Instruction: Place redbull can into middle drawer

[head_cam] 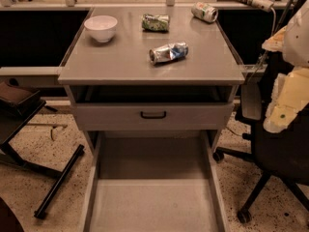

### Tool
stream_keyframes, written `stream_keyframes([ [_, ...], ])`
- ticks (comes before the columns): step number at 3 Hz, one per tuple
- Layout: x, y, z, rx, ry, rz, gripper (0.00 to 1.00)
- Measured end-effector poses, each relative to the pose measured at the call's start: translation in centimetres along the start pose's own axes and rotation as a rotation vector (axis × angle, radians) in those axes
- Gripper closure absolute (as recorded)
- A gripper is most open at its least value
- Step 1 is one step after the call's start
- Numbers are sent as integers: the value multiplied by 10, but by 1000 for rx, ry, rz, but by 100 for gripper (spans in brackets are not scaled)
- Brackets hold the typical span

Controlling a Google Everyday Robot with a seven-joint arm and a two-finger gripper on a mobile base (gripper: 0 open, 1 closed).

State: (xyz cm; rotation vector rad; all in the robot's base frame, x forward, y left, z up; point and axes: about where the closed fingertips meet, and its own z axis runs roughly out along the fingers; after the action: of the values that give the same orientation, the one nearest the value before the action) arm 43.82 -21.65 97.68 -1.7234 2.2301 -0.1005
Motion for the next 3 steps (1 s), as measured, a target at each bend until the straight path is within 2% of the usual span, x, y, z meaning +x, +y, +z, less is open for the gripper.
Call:
stream_keyframes([
  [1, 0, 0, 0, 0, 0, 0, 0],
  [2, -41, -19, 18, 5, -24, -110, 0],
  [3, -117, -47, 42, 13, -65, -273, 0],
])
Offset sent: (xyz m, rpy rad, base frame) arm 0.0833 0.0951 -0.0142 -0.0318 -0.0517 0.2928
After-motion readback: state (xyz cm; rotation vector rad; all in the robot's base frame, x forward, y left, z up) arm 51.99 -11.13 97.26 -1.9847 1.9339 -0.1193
